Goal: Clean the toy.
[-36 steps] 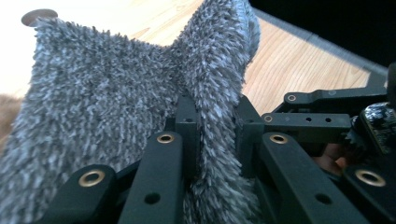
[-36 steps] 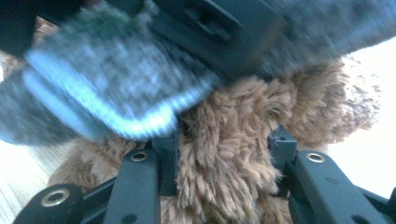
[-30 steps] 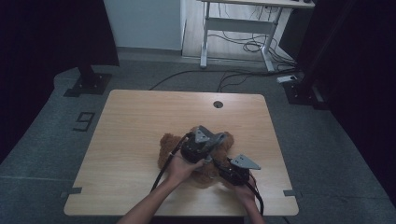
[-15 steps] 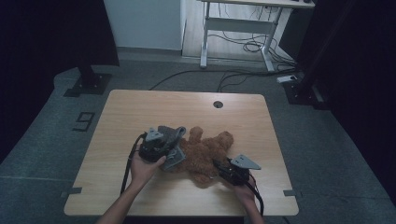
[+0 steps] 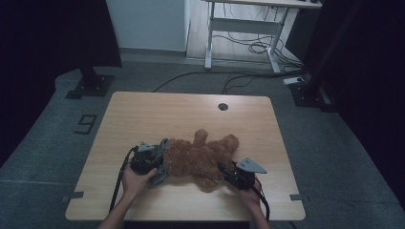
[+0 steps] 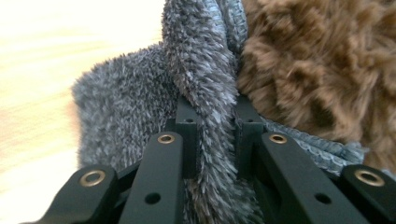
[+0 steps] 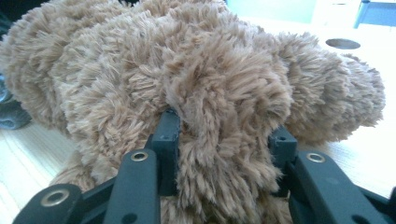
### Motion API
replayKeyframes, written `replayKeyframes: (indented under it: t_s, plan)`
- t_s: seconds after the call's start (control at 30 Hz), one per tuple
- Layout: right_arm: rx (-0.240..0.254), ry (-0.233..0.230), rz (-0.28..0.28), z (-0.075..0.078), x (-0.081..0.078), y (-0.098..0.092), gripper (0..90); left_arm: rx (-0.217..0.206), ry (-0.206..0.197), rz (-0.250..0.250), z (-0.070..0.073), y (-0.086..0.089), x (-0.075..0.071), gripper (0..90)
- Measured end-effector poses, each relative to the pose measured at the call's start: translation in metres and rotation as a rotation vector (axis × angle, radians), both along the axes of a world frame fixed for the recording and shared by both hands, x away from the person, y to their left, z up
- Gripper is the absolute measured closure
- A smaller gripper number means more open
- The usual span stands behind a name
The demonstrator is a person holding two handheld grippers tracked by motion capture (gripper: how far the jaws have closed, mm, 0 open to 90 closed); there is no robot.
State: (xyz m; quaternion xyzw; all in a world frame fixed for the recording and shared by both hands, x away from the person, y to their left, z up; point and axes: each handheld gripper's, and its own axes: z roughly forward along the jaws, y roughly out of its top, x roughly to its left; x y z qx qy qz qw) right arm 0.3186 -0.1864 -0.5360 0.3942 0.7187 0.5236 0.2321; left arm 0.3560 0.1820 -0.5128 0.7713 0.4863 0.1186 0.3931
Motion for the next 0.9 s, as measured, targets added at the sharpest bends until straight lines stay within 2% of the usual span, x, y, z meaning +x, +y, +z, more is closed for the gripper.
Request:
replayKeyframes:
  t_s: [0.1, 0.23, 0.37, 0.47, 0.57, 0.67, 0.8, 0.9]
  plan:
    - [-0.007, -0.007, -0.012, 0.001, 0.001, 0.002, 58.3, -0.023, -0.027, 0.001, 0.014, 0.001, 0.001, 76.2]
    - [-0.023, -0.022, -0.021, 0.002, 0.007, 0.005, 58.5, -0.034, -0.093, -0.004, 0.044, -0.006, 0.006, 75.5]
    - [-0.034, -0.031, -0.033, 0.003, 0.017, 0.007, 58.5, -0.055, -0.142, -0.023, 0.069, -0.024, 0.014, 75.1]
    - [-0.047, -0.053, -0.036, 0.002, 0.020, 0.007, 58.5, -0.034, -0.157, -0.043, 0.079, -0.044, 0.026, 74.9]
    - [-0.077, -0.083, -0.046, 0.002, 0.020, 0.008, 58.5, -0.010, -0.142, -0.059, 0.079, -0.065, 0.040, 74.7]
    - [-0.090, -0.096, -0.061, 0.002, 0.021, 0.008, 58.6, 0.000, -0.117, -0.071, 0.069, -0.078, 0.048, 74.5]
    - [-0.079, -0.093, -0.044, 0.002, 0.021, 0.006, 58.1, 0.004, -0.116, -0.091, 0.055, -0.082, 0.043, 74.9]
    - [-0.058, -0.081, -0.028, 0.003, 0.019, 0.004, 54.8, -0.032, -0.117, -0.099, 0.048, -0.075, 0.035, 75.9]
